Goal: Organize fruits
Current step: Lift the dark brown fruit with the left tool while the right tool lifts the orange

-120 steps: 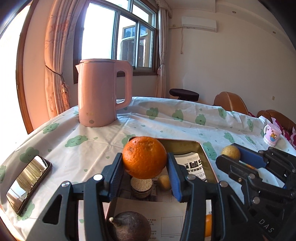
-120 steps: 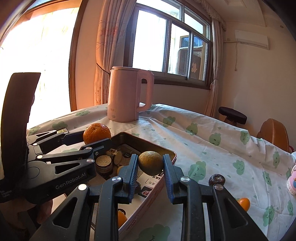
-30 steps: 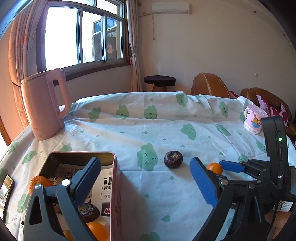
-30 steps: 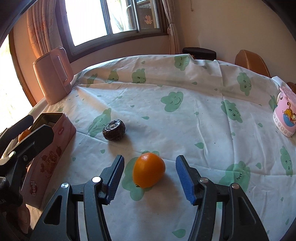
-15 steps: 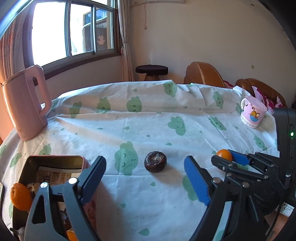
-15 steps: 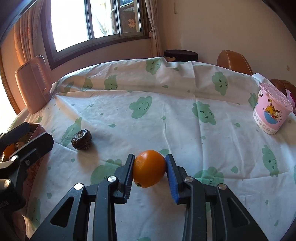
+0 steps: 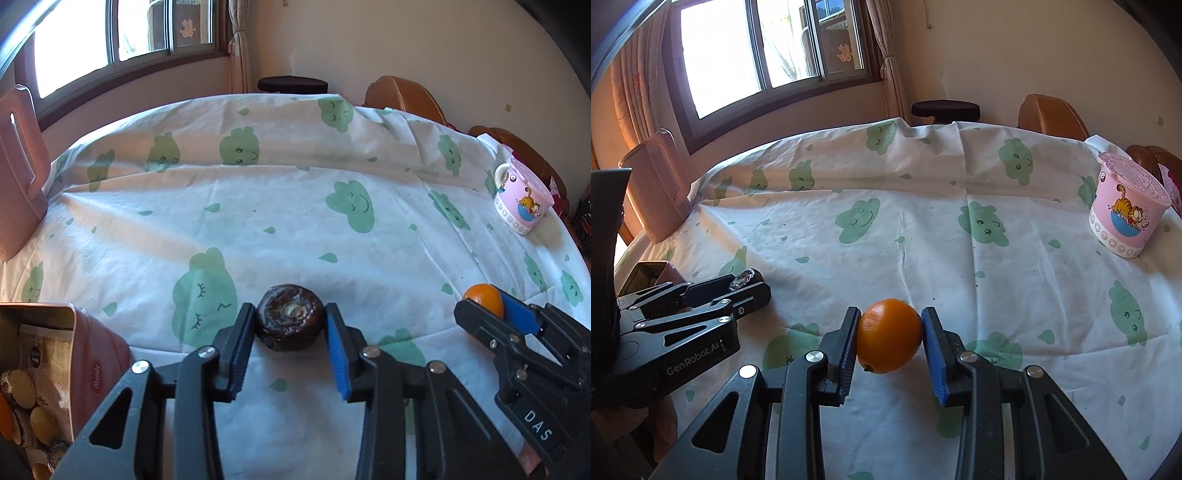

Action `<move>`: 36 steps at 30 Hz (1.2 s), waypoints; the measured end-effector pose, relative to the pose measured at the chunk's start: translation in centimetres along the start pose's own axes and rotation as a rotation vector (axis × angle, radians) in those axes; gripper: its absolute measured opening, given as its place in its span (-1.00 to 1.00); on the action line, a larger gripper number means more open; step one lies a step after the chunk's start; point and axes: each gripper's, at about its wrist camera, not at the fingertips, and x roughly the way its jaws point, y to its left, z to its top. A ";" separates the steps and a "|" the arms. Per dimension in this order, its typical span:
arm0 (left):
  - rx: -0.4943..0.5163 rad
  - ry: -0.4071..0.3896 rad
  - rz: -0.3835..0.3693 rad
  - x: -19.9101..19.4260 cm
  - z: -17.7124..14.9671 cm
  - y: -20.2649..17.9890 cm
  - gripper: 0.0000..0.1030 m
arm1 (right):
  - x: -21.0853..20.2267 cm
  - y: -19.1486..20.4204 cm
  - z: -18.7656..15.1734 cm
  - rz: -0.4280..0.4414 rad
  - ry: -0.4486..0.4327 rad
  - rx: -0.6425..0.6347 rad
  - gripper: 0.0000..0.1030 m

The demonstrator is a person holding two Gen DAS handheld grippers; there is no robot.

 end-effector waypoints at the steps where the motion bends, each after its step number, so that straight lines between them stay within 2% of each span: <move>1: 0.005 -0.003 0.000 0.0 -0.1 0.0 -0.25 | 0.1 0.0 0.0 0.009 0.003 -0.004 -0.30; 6: 0.012 -0.024 -0.021 -0.4 -0.7 -0.1 -0.26 | 0.4 0.0 0.0 0.037 0.019 -0.003 -0.30; 12: -0.005 -0.059 -0.043 -1.2 -0.8 0.2 -0.26 | -0.1 0.0 0.0 0.047 -0.004 -0.002 -0.30; 36: 0.050 -0.216 0.014 -4.1 -1.3 -0.8 -0.26 | -2.4 0.4 -0.3 0.025 -0.136 -0.022 -0.30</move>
